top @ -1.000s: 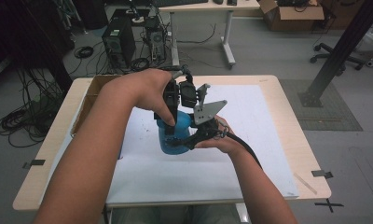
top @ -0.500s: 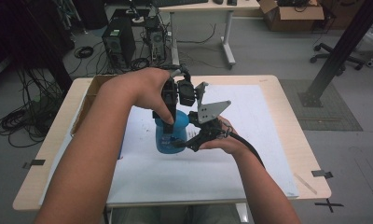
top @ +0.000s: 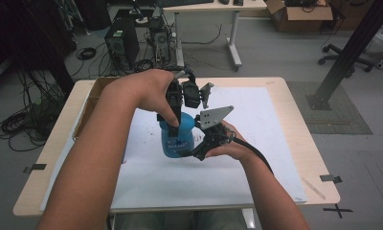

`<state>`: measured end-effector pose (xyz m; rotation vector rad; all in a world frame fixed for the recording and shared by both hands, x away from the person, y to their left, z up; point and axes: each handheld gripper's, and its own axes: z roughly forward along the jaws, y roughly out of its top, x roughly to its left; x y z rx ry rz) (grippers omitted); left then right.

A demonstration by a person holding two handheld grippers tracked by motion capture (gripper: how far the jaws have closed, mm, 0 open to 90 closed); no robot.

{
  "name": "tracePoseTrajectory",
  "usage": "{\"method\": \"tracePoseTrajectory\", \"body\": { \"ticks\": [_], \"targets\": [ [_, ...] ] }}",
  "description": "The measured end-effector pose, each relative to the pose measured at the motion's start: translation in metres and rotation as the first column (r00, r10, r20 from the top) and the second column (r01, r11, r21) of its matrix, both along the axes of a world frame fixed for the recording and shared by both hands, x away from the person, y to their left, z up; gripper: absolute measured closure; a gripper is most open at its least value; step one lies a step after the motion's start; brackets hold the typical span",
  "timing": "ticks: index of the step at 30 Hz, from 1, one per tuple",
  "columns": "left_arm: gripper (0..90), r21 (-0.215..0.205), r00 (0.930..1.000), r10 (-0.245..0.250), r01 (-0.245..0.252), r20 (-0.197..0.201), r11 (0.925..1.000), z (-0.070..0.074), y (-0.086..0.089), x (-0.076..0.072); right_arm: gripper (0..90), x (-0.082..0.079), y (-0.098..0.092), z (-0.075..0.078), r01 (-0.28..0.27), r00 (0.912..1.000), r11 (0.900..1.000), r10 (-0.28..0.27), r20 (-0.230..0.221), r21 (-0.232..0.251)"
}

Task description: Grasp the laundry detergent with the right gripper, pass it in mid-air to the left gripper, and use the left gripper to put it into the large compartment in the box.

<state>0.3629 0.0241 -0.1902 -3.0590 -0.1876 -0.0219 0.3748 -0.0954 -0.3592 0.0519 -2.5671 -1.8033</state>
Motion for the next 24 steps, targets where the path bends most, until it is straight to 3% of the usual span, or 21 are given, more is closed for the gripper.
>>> {"method": "tracePoseTrajectory", "body": {
  "ticks": [7,14,24],
  "targets": [
    [38.1,-0.004,0.9998,0.017,-0.017,0.005,0.9999,0.001,0.003,0.001,0.3,0.000,-0.005,0.004,0.011,0.9999,0.999,-0.011,-0.005,-0.031],
    [38.0,-0.005,0.9992,0.039,-0.039,0.011,0.9992,0.004,0.006,0.004,0.5,0.002,-0.017,0.010,0.041,0.9991,0.993,-0.039,0.015,-0.107],
    [37.9,0.018,0.9931,0.114,-0.114,0.027,0.9933,0.006,0.011,0.004,0.6,0.006,-0.051,0.029,0.102,0.9942,0.978,-0.094,0.053,-0.181]
  ]
}}
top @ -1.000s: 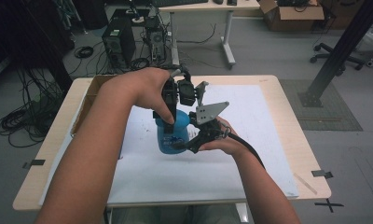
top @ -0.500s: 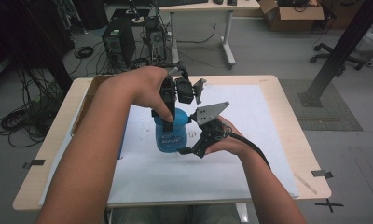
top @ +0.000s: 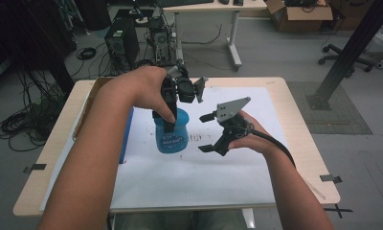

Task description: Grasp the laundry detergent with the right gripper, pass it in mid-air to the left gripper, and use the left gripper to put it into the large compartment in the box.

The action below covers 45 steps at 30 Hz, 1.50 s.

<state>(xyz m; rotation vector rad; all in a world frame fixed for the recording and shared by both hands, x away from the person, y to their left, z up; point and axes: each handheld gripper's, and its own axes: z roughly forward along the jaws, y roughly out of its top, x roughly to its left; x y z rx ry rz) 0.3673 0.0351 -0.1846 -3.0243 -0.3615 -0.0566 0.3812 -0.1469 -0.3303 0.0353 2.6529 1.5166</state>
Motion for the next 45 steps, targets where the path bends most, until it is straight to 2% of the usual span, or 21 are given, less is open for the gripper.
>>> {"method": "tracePoseTrajectory", "body": {
  "ticks": [2,5,7,10,12,14,17,22,25,26,27,28,29,32,33,35,36,38,39,44,45],
  "targets": [
    [37.9,0.014,0.9999,0.017,-0.017,-0.004,0.9998,0.000,0.000,0.000,0.5,0.000,-0.006,0.003,0.007,1.0000,1.000,-0.007,0.006,-0.010],
    [37.9,0.008,0.9994,0.034,-0.034,0.010,0.9994,0.002,0.001,0.000,0.6,0.000,-0.014,0.008,0.018,0.9997,1.000,-0.017,0.015,-0.024],
    [37.9,-0.004,0.9972,0.072,-0.072,0.022,0.9974,0.003,0.001,0.000,0.6,-0.001,-0.018,0.010,0.023,0.9995,0.999,-0.023,0.020,-0.030],
    [37.9,-0.024,0.9852,0.165,-0.164,0.047,0.9862,0.006,0.001,0.002,0.8,-0.001,-0.023,0.013,0.031,0.9992,0.999,-0.030,0.026,-0.043],
    [37.9,-0.028,0.9775,0.201,-0.199,0.066,0.9796,0.008,0.001,0.002,0.8,-0.001,-0.026,0.014,0.032,0.9991,0.998,-0.031,0.028,-0.047],
    [37.9,-0.047,0.9669,0.244,-0.241,0.073,0.9693,0.010,0.002,0.003,0.8,-0.001,-0.028,0.015,0.032,0.9991,0.998,-0.031,0.028,-0.051],
    [37.9,-0.080,0.9444,0.322,-0.316,0.068,0.9453,0.014,0.003,0.005,0.8,-0.002,-0.030,0.017,0.036,0.9989,0.998,-0.034,0.031,-0.061],
    [37.9,-0.114,0.9062,0.418,-0.409,0.065,0.9053,0.022,0.006,0.009,0.9,-0.002,-0.032,0.020,0.039,0.9987,0.997,-0.036,0.037,-0.070],
    [37.9,-0.116,0.8862,0.458,-0.449,0.071,0.8861,0.025,0.010,0.011,0.9,-0.002,-0.034,0.022,0.038,0.9986,0.997,-0.035,0.039,-0.071],
    [37.9,-0.105,0.8809,0.468,-0.460,0.070,0.8816,0.026,0.011,0.011,0.9,-0.002,-0.034,0.022,0.038,0.9986,0.997,-0.035,0.040,-0.074],
    [37.9,-0.101,0.8719,0.485,-0.478,0.065,0.8725,0.027,0.012,0.012,0.9,-0.002,-0.035,0.023,0.039,0.9985,0.996,-0.036,0.041,-0.075],
    [37.9,-0.101,0.8586,0.509,-0.503,0.058,0.8586,0.028,0.014,0.013,0.9,-0.002,-0.035,0.023,0.040,0.9985,0.996,-0.037,0.042,-0.075],
    [38.0,-0.097,0.8579,0.511,-0.504,0.056,0.8580,0.028,0.014,0.013,0.9,-0.003,-0.036,0.024,0.040,0.9984,0.996,-0.037,0.043,-0.074],
    [37.9,-0.103,0.8425,0.537,-0.531,0.042,0.8410,0.030,0.017,0.014,0.9,-0.003,-0.036,0.025,0.038,0.9983,0.997,-0.035,0.046,-0.074],
    [37.9,-0.100,0.8400,0.541,-0.536,0.038,0.8384,0.030,0.018,0.015,0.9,-0.003,-0.036,0.025,0.039,0.9983,0.996,-0.035,0.046,-0.075],
    [37.9,-0.105,0.8289,0.558,-0.552,0.036,0.8269,0.031,0.020,0.015,0.9,-0.003,-0.037,0.026,0.039,0.9983,0.996,-0.036,0.046,-0.076],
    [37.9,-0.105,0.8254,0.563,-0.557,0.037,0.8236,0.031,0.021,0.015,0.9,-0.003,-0.037,0.026,0.038,0.9983,0.996,-0.035,0.046,-0.077],
    [37.9,-0.108,0.8109,0.584,-0.578,0.033,0.8087,0.033,0.023,0.016,1.0,-0.003,-0.038,0.027,0.038,0.9983,0.996,-0.034,0.047,-0.079],
    [37.9,-0.108,0.8076,0.589,-0.583,0.032,0.8053,0.035,0.025,0.016,0.9,-0.003,-0.038,0.027,0.037,0.9984,0.996,-0.033,0.046,-0.079],
    [37.9,-0.142,0.7685,0.639,-0.630,0.028,0.7635,0.043,0.034,0.019,1.0,-0.003,-0.039,0.029,0.035,0.9983,0.995,-0.030,0.049,-0.089],
    [37.9,-0.141,0.7643,0.644,-0.635,0.029,0.7596,0.045,0.036,0.020,1.0,-0.003,-0.040,0.030,0.034,0.9983,0.995,-0.029,0.050,-0.091]
  ]
}}
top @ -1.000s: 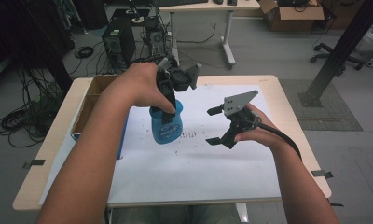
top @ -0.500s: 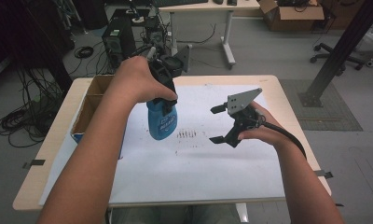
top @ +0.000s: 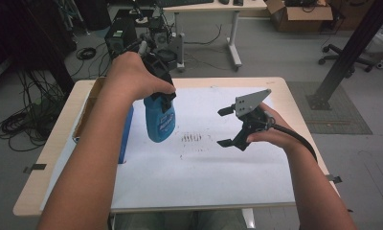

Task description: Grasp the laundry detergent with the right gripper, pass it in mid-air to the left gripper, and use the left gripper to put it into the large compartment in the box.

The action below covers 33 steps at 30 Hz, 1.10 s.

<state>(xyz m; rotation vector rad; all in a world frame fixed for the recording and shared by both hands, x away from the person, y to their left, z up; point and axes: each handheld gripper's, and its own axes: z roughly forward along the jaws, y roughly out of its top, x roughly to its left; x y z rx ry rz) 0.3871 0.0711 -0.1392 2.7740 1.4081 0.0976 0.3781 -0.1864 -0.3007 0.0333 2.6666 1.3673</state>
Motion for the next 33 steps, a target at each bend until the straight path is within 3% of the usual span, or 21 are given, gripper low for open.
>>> {"method": "tracePoseTrajectory", "body": {
  "ticks": [7,13,20,33],
  "targets": [
    [37.9,-0.004,0.9963,0.086,-0.086,0.011,0.9963,0.020,0.019,0.006,1.1,0.000,-0.002,0.002,-0.002,1.0000,1.000,0.002,0.004,-0.011],
    [37.9,-0.009,0.9864,0.163,-0.163,0.020,0.9866,0.039,0.041,0.011,1.1,0.000,-0.005,0.004,-0.008,1.0000,1.000,0.008,0.002,-0.021],
    [37.9,-0.037,0.9672,0.252,-0.251,0.033,0.9674,0.060,0.067,0.013,1.2,0.002,-0.003,0.004,-0.019,0.9998,0.999,0.019,0.004,-0.046],
    [37.9,-0.034,0.9337,0.354,-0.352,0.054,0.9352,0.088,0.105,0.017,1.4,0.006,0.000,0.006,-0.040,0.9992,0.996,0.040,-0.002,-0.080]
  ]
}}
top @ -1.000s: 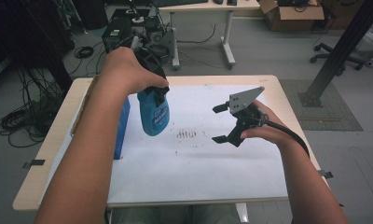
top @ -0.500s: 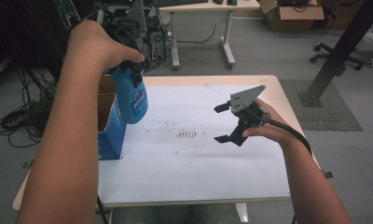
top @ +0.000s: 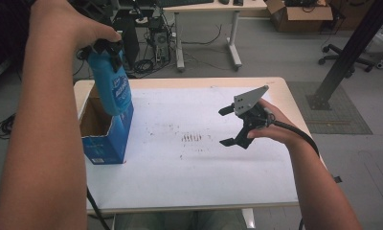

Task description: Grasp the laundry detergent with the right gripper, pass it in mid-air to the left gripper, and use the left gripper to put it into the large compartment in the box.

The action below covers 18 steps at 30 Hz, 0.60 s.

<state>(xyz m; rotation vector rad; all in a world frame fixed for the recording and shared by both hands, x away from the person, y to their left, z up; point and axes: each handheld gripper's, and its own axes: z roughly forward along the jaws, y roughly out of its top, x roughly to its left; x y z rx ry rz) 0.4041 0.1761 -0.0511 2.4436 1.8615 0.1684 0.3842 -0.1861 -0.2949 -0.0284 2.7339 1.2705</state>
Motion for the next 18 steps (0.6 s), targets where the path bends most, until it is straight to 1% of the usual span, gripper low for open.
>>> {"method": "tracePoseTrajectory", "body": {
  "ticks": [4,7,9,14,18],
  "targets": [
    [37.9,-0.001,0.9996,0.029,-0.029,-0.003,0.9996,0.001,0.012,0.002,1.4,0.001,-0.001,0.000,-0.006,1.0000,1.000,0.006,0.002,-0.015],
    [37.9,-0.015,0.9983,0.058,-0.058,-0.003,0.9982,0.000,0.021,0.003,1.5,0.002,-0.001,0.001,-0.010,0.9999,1.000,0.010,0.004,-0.028],
    [37.9,-0.017,0.9974,0.071,-0.071,-0.009,0.9973,-0.001,0.028,0.004,1.5,0.002,-0.001,0.001,-0.009,1.0000,0.999,0.009,0.003,-0.038],
    [37.9,-0.010,0.9958,0.090,-0.091,-0.013,0.9958,-0.004,0.037,0.005,1.8,0.003,-0.001,0.003,-0.013,0.9999,0.998,0.014,0.009,-0.066],
    [37.9,-0.020,0.9947,0.102,-0.102,-0.017,0.9946,-0.009,0.044,0.006,1.8,0.004,-0.003,0.007,-0.015,0.9998,0.996,0.016,0.015,-0.090]
  ]
}}
